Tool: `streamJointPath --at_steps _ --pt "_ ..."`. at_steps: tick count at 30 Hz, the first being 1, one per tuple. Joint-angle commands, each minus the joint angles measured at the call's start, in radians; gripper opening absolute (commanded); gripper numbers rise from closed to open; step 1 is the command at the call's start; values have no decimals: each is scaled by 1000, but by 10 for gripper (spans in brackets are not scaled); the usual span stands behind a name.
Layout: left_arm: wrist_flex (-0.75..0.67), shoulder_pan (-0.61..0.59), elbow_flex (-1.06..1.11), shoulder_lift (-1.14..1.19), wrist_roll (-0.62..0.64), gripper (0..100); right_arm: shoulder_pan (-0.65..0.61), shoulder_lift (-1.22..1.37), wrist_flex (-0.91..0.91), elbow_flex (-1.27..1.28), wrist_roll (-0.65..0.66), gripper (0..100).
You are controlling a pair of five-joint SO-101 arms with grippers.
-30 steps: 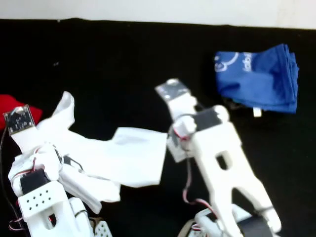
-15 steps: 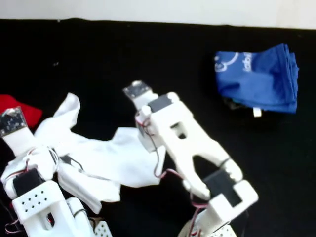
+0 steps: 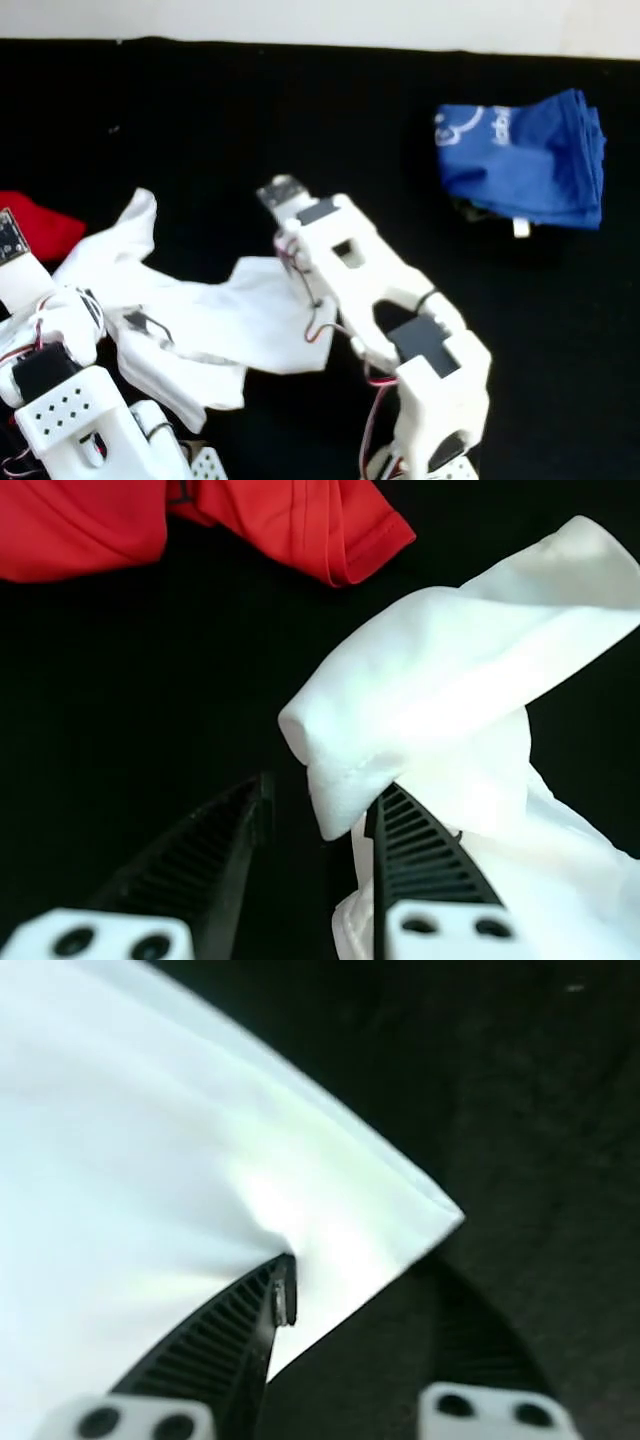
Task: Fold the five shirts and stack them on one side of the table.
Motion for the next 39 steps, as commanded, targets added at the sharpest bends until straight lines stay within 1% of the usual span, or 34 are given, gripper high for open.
streamJointPath --at_steps 1,4,7,13,15,18,24,29,32,34,36,39 --pt "5 24 -33 -2 11 161 -13 2 -24 -47 -2 112" --pt "5 24 -33 -2 11 161 -2 1 -21 -71 -3 94" --pt "11 22 -31 -2 12 161 21 1 -21 -96 -3 6" --pt "81 25 -33 -2 14 161 114 -2 56 -179 0 5" --pt "103 28 -38 -2 54 161 165 -16 101 -225 2 5" --pt "146 79 -42 -1 115 163 239 -88 171 -291 6 5" --pt "157 183 -107 1 221 164 383 -346 302 -467 167 5" --pt "210 266 -226 12 250 164 472 -464 348 -627 264 5" --pt "226 286 -300 113 284 164 509 -489 348 -714 278 5" --pt "227 291 -375 245 316 164 521 -498 351 -753 290 5" --pt "245 325 -487 418 348 164 526 -492 390 -780 307 5" --pt "365 423 -734 702 384 164 526 -492 430 -785 333 5"
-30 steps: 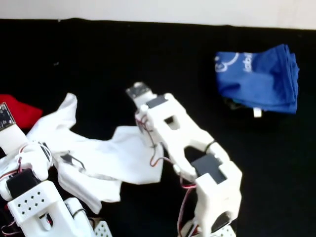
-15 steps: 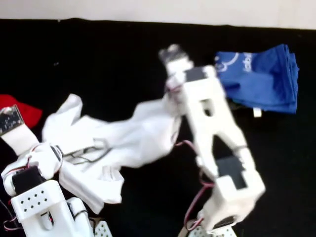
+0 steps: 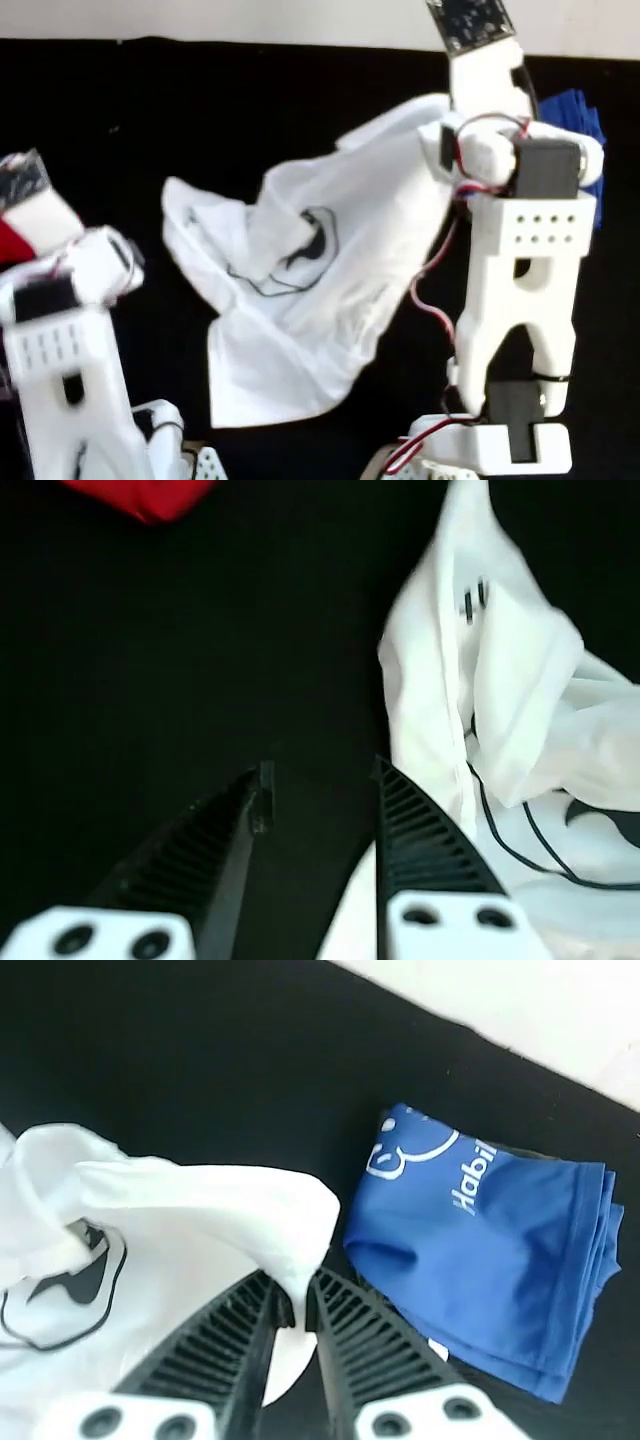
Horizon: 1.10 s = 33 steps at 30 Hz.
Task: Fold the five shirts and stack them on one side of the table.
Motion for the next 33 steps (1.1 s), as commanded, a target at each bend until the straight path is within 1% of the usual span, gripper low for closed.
streamJointPath --at_steps 1,4,8,10,14,17,21,24,28,33 --pt "137 124 -331 341 38 164 16 -39 31 -48 26 5" --pt "272 246 -596 575 46 164 16 -39 42 -48 26 5" --pt "414 397 -871 796 40 164 16 -38 42 -47 32 5" --pt "453 450 -975 877 40 164 24 -38 42 -47 35 5" --pt "463 536 -1115 984 46 164 61 -38 42 -45 52 5" --pt "463 605 -1147 1026 66 164 70 -36 42 -45 52 5" --pt "431 670 -1142 1067 178 164 68 -36 42 -45 52 5" --pt "364 694 -1133 1119 262 165 68 -36 44 -45 52 5" --pt "292 697 -1135 1156 388 165 71 -36 68 -45 52 5" --pt "273 696 -1133 1190 399 165 71 -36 85 -45 52 5"
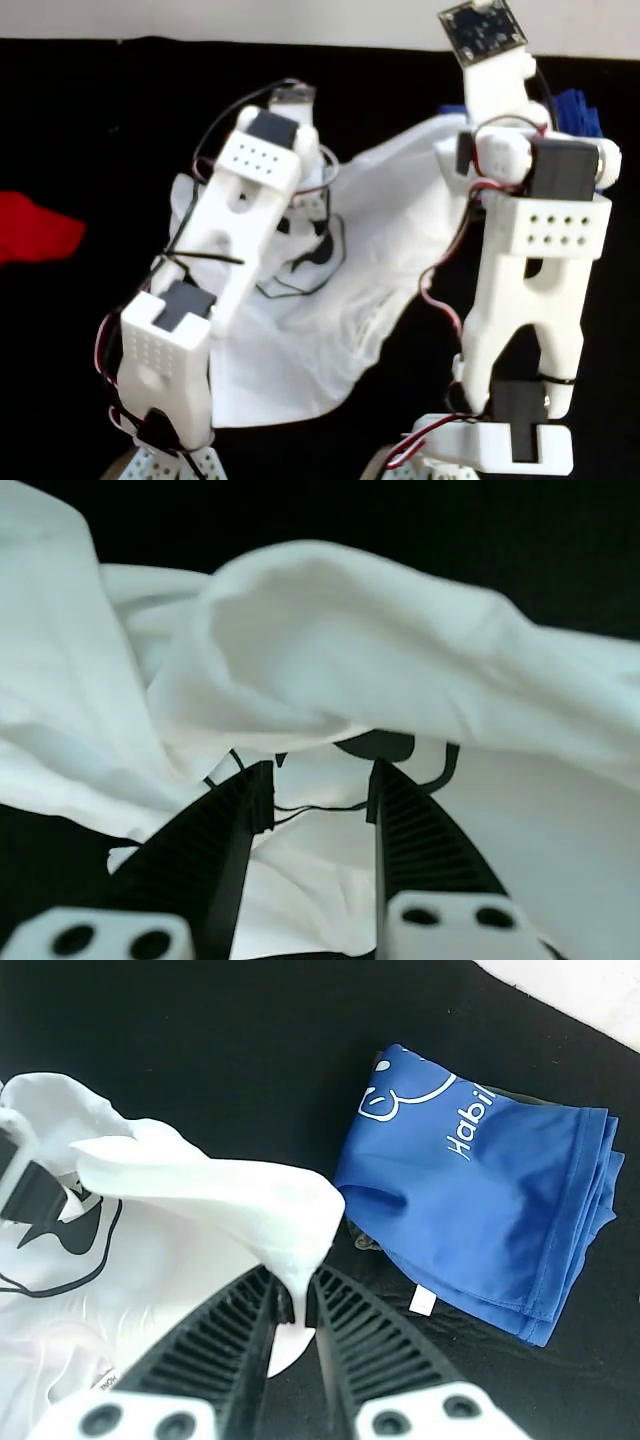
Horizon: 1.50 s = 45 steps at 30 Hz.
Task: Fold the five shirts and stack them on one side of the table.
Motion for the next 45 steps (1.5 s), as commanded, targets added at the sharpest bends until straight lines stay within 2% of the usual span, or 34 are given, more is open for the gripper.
streamJointPath --at_steps 1,7,14,16,18,22,28,31,35,39,45 --pt "-37 7 -19 15 14 165 13 -36 5 -44 9 5" --pt "-78 -13 -24 137 14 165 13 -36 5 -44 9 5" --pt "-110 -12 -38 151 14 159 13 -36 5 -44 6 5" --pt "-114 -13 -45 156 14 120 13 -36 12 -44 6 5" --pt "-114 -15 -45 157 14 13 13 -38 30 -44 6 5" --pt "-104 -18 -50 147 14 8 13 -44 47 -44 5 5" --pt "54 -111 -180 36 11 9 13 -31 39 -41 -18 5" --pt "152 -182 -288 -53 -97 9 12 15 -5 7 -117 5" --pt "216 -295 -352 -157 -229 9 18 59 -122 -10 -133 5" --pt "224 -392 -363 -283 -293 9 16 65 -202 -116 -132 5" --pt "222 -441 -363 -506 -391 9 53 59 -202 -360 -130 5"
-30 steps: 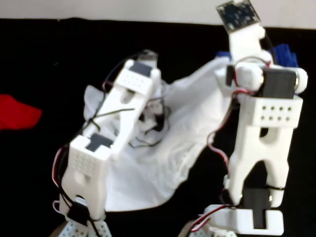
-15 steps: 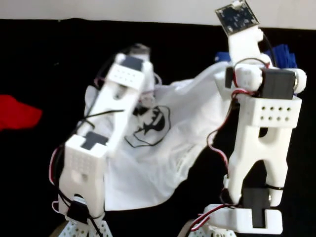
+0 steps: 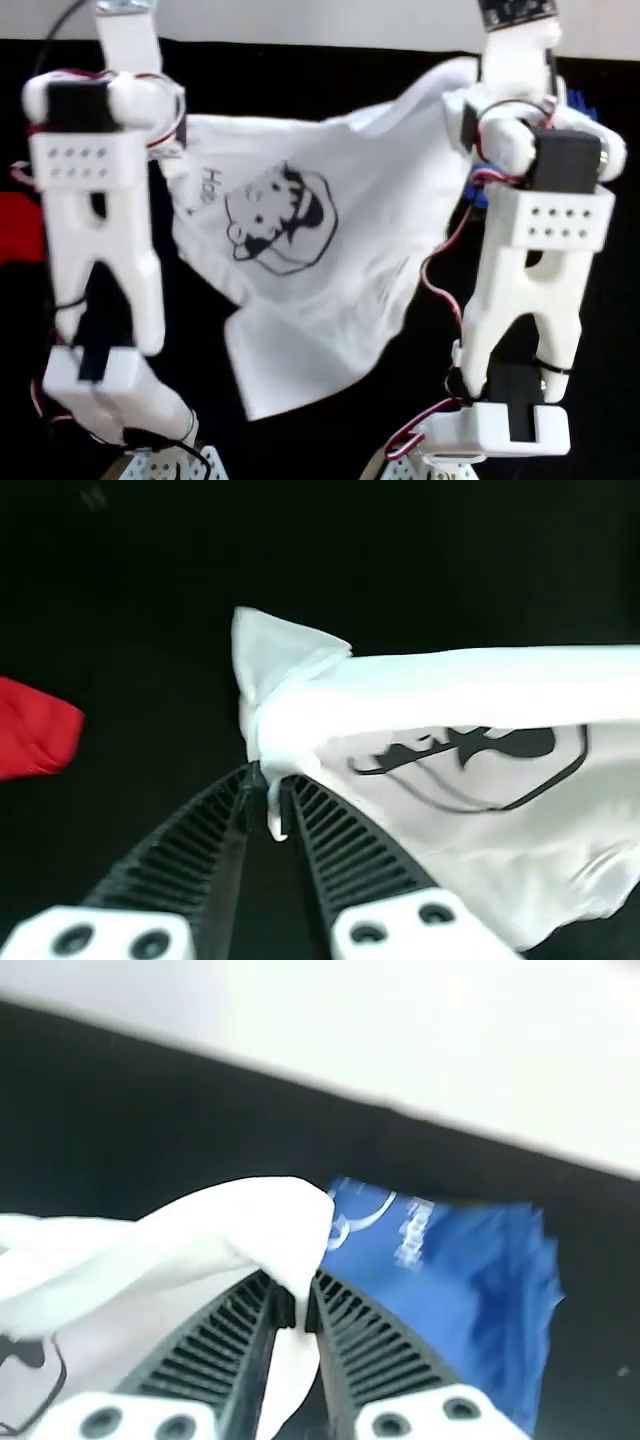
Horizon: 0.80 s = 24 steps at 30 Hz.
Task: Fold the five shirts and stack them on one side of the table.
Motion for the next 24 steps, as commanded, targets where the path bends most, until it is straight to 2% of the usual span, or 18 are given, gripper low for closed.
streamJointPath --at_steps 1,9,18,21,24 --pt "5 -31 -36 -163 -58 9 44 -12 -22 -197 -8 5" --pt "-21 -110 -35 -377 -114 9 58 -13 -18 -533 -8 5" --pt "-25 -170 -33 -558 -114 8 58 -19 239 -866 -6 5" --pt "-25 -176 -33 -608 -114 8 58 -73 254 -917 -6 5" --pt "-25 -176 -31 -659 -114 8 58 -153 232 -917 66 5"
